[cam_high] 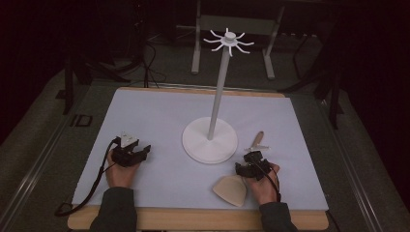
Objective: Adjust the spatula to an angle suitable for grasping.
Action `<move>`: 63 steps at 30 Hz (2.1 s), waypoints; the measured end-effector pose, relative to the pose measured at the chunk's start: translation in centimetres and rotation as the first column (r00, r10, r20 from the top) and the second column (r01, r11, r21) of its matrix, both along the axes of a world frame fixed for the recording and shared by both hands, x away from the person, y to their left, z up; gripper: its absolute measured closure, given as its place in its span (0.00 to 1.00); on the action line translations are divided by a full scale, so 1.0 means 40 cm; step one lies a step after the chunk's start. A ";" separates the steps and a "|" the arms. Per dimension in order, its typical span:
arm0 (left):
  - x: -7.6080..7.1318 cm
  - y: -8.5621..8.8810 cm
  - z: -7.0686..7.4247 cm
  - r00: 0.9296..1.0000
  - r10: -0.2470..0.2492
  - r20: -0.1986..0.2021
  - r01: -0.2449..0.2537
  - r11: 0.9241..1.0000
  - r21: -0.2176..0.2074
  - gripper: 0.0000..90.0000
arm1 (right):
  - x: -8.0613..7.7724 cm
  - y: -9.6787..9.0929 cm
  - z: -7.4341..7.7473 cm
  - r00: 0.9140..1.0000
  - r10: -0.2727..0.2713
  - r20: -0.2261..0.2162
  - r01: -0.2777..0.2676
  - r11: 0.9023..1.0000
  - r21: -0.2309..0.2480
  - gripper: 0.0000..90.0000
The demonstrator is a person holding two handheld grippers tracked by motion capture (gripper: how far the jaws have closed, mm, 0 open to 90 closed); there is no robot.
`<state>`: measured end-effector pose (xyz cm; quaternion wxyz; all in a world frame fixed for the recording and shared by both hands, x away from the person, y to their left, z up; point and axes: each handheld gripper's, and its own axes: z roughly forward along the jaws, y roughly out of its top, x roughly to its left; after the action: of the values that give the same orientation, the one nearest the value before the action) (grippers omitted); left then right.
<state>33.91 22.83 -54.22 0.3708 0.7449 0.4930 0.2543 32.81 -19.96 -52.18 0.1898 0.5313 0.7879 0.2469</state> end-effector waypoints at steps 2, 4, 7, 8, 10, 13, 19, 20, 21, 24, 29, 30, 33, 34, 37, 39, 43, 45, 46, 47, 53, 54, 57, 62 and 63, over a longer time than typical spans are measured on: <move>0.000 0.000 0.000 1.000 0.000 0.000 0.000 1.000 0.000 0.49 | 0.007 -0.003 0.005 1.000 0.015 -0.026 -0.015 1.000 -0.002 0.41; 0.000 0.000 0.000 1.000 -0.001 0.001 0.001 1.000 -0.001 0.48 | 0.013 -0.006 0.009 0.999 0.035 -0.037 -0.036 0.999 -0.018 0.42; 0.000 0.000 0.000 1.000 -0.001 0.000 0.001 1.000 -0.001 0.48 | 0.021 -0.021 0.014 0.998 0.036 -0.055 -0.037 0.999 -0.011 0.47; 0.000 0.000 0.000 1.000 -0.001 0.000 0.001 1.000 -0.001 0.48 | 0.021 -0.021 0.014 0.998 0.036 -0.055 -0.037 0.999 -0.011 0.47; 0.000 0.000 0.000 1.000 -0.001 -0.001 0.001 1.000 -0.001 0.48 | 0.030 -0.041 0.019 0.997 0.033 -0.074 -0.033 0.999 0.005 0.52; 0.000 0.000 0.000 1.000 -0.001 -0.001 0.001 1.000 -0.001 0.48 | 0.040 -0.060 0.025 0.996 0.028 -0.088 -0.028 1.000 0.005 0.56; 0.001 0.000 0.000 1.000 -0.001 -0.001 0.001 1.000 0.000 0.48 | 0.059 -0.098 0.033 0.992 0.021 -0.124 -0.018 1.000 0.025 0.64; 0.001 0.000 0.000 1.000 -0.001 -0.001 0.001 1.000 0.000 0.48 | 0.059 -0.098 0.033 0.992 0.021 -0.124 -0.018 1.000 0.025 0.64; 0.001 0.000 0.000 1.000 0.000 -0.001 0.000 1.000 0.000 0.48 | 0.064 -0.106 0.035 0.991 0.021 -0.131 -0.018 1.000 0.024 0.65; 0.001 0.000 0.000 1.000 0.000 -0.002 0.000 1.000 -0.001 0.48 | 0.078 -0.132 0.041 0.989 0.006 -0.147 -0.003 1.000 0.021 0.74; 0.002 0.000 0.000 1.000 0.002 -0.004 -0.002 1.000 -0.001 0.48 | 0.094 -0.140 0.044 0.984 -0.014 -0.175 0.021 0.999 0.034 0.77; 0.002 0.000 0.000 1.000 0.002 -0.004 -0.002 1.000 -0.001 0.48 | 0.094 -0.140 0.044 0.984 -0.014 -0.175 0.021 0.999 0.034 0.77; 0.002 0.000 -0.001 1.000 0.002 -0.005 -0.002 1.000 -0.002 0.48 | 0.107 -0.127 0.039 0.979 -0.027 -0.201 0.034 0.999 0.030 0.78; 0.002 0.000 -0.001 1.000 0.002 -0.005 -0.002 1.000 -0.002 0.48 | 0.109 -0.124 0.040 0.979 -0.034 -0.200 0.040 0.999 0.026 0.79; 0.002 0.000 0.000 1.000 0.001 -0.006 -0.001 1.000 -0.002 0.48 | 0.115 -0.121 0.039 0.979 -0.047 -0.196 0.052 0.998 0.020 0.79; 0.003 0.000 -0.001 1.000 0.002 -0.007 -0.002 1.000 -0.004 0.48 | 0.121 -0.113 0.041 0.977 -0.055 -0.207 0.055 0.998 -0.005 0.79; 0.003 0.000 -0.001 1.000 0.002 -0.008 -0.002 1.000 -0.004 0.48 | 0.124 -0.107 0.044 0.974 -0.063 -0.218 0.060 0.998 -0.020 0.80; 0.003 0.000 -0.001 1.000 0.003 -0.008 -0.003 1.000 -0.005 0.48 | 0.126 -0.110 0.043 0.975 -0.067 -0.214 0.069 0.998 0.001 0.84; 0.003 0.000 -0.001 1.000 0.003 -0.009 -0.003 1.000 -0.006 0.48 | 0.125 -0.109 0.043 0.975 -0.069 -0.209 0.071 0.997 0.005 0.85; 0.003 0.000 -0.001 1.000 0.003 -0.009 -0.003 1.000 -0.006 0.48 | 0.124 -0.107 0.044 0.977 -0.068 -0.201 0.070 0.998 0.003 0.87; 0.003 0.000 -0.001 1.000 0.003 -0.009 -0.003 1.000 -0.006 0.48 | 0.118 -0.106 0.055 0.984 -0.072 -0.164 0.075 0.997 0.009 0.87; 0.003 0.000 -0.001 1.000 0.003 -0.009 -0.003 1.000 -0.006 0.48 | 0.115 -0.111 0.062 0.986 -0.073 -0.150 0.077 0.997 0.018 0.87; 0.003 0.000 -0.001 1.000 0.003 -0.009 -0.003 1.000 -0.006 0.48 | 0.112 -0.115 0.068 0.988 -0.067 -0.140 0.071 0.997 0.025 0.87; 0.003 0.000 -0.001 1.000 0.003 -0.009 -0.003 1.000 -0.004 0.48 | 0.104 -0.117 0.079 0.993 -0.053 -0.109 0.057 0.997 0.041 0.87; 0.003 0.000 -0.001 1.000 0.004 -0.009 -0.004 1.000 -0.005 0.48 | 0.102 -0.118 0.081 0.994 -0.049 -0.101 0.054 0.998 0.044 0.87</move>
<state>34.04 22.83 -54.25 0.3700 0.7442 0.4967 0.2502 36.90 -24.67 -48.92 0.1438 0.5674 0.7764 0.2335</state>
